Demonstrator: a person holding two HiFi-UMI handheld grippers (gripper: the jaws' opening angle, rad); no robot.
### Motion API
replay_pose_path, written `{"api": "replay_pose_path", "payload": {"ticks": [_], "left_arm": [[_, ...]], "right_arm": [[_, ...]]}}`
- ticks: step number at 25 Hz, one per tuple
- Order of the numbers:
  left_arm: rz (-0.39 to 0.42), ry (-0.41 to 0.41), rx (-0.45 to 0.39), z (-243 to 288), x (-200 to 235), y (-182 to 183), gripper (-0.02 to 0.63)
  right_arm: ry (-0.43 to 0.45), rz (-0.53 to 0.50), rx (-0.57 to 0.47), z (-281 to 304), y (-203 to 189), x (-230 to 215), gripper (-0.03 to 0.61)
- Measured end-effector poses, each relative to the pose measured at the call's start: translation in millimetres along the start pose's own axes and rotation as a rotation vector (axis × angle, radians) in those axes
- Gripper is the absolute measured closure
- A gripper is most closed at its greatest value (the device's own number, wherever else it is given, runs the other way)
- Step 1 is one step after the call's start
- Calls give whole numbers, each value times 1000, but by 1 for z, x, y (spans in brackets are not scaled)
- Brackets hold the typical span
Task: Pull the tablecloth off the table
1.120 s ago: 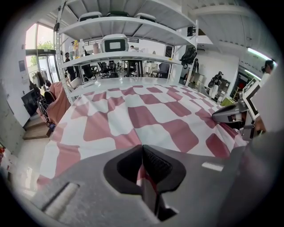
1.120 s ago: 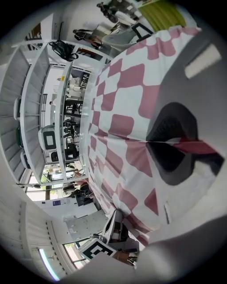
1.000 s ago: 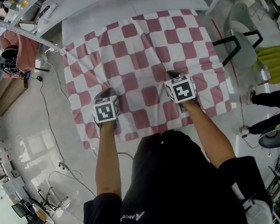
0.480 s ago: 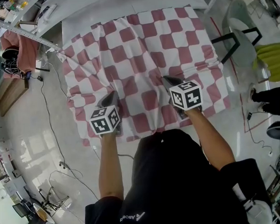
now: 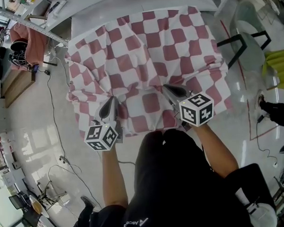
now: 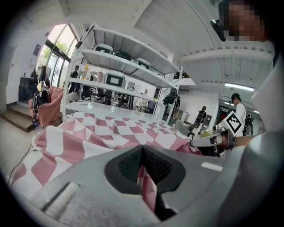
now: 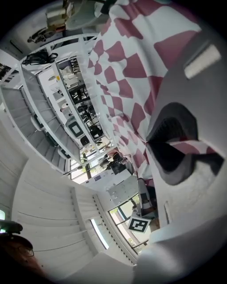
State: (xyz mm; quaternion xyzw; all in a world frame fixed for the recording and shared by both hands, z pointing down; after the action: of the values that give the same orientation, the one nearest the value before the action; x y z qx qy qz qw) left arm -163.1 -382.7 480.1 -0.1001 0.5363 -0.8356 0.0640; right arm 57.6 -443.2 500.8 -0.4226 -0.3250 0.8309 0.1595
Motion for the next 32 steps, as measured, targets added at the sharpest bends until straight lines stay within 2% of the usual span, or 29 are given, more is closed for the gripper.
{"api": "replay_pose_path", "payload": {"ticks": [5,11,17,22,27,32], "left_arm": [[-29,-7,-134,-50,-15,5,603],[-34,-72,-298,-129,-42,12,604],[-8,-127,-391,-214,-64,15,603],[0,-151,-474,-291,-78,18,603],[10,-159,-540,-350,-116,20,603],[41,-139,-575,-404,-171,15,603]], "right_arm": [[70,5,-81,-40,-10,29,574],[133,-19,-210,-95,-39,76,574],[127,-33,-341,-146,-71,142,574],[126,-87,-409,-186,-96,211,574],[166,-103,-460,-243,-125,255,574],[235,-126,-503,-309,-153,288,574]]}}
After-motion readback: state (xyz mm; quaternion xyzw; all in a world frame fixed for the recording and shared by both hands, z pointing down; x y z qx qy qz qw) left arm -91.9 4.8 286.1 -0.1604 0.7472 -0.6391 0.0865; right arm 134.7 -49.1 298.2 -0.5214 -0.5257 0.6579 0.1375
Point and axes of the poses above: the fingertips, and each gripper's own axes: z forward along the fingers, x to its left, y out of its top, the point moved 3 cm from there along -z, backward along the fingers, and after that the axes turned 9 degrees about z, right-handed, at the moved point
